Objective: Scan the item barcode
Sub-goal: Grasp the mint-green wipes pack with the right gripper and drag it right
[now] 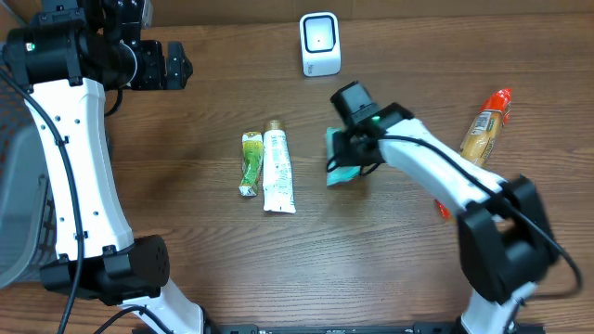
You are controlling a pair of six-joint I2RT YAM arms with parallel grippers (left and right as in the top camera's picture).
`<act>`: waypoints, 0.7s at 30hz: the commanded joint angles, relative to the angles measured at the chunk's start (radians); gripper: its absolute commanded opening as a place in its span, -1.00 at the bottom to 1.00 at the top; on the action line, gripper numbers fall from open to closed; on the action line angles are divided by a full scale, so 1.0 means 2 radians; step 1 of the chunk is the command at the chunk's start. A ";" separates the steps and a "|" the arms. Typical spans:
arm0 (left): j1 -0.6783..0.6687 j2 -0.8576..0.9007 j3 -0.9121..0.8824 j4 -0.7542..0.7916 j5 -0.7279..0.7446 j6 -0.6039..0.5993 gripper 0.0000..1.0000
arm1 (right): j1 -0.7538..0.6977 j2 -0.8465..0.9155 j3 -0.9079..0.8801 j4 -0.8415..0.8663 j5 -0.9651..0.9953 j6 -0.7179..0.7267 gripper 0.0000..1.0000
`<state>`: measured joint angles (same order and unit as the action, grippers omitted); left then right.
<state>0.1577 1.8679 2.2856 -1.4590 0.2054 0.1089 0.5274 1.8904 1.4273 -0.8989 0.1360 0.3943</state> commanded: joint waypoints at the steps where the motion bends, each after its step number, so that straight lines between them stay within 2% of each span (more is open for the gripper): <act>1: -0.001 -0.005 0.003 0.000 0.000 0.009 0.99 | 0.018 -0.037 0.006 -0.064 0.240 0.056 -0.93; 6: -0.001 -0.005 0.003 0.000 0.001 0.009 0.99 | 0.022 -0.007 -0.004 -0.102 0.320 0.065 -0.93; 11: -0.001 -0.005 0.003 0.000 0.001 0.009 0.99 | 0.016 0.021 -0.003 -0.084 0.449 0.055 -0.93; 16: -0.001 -0.005 0.003 0.000 0.000 0.009 0.99 | 0.018 0.025 -0.003 -0.051 0.386 -0.045 -0.93; 21: -0.001 -0.005 0.003 0.000 0.001 0.009 0.99 | 0.031 0.027 -0.004 -0.049 0.336 -0.069 -0.93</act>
<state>0.1577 1.8679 2.2856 -1.4593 0.2054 0.1089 0.5701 1.9476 1.4193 -1.0031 0.8490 0.3199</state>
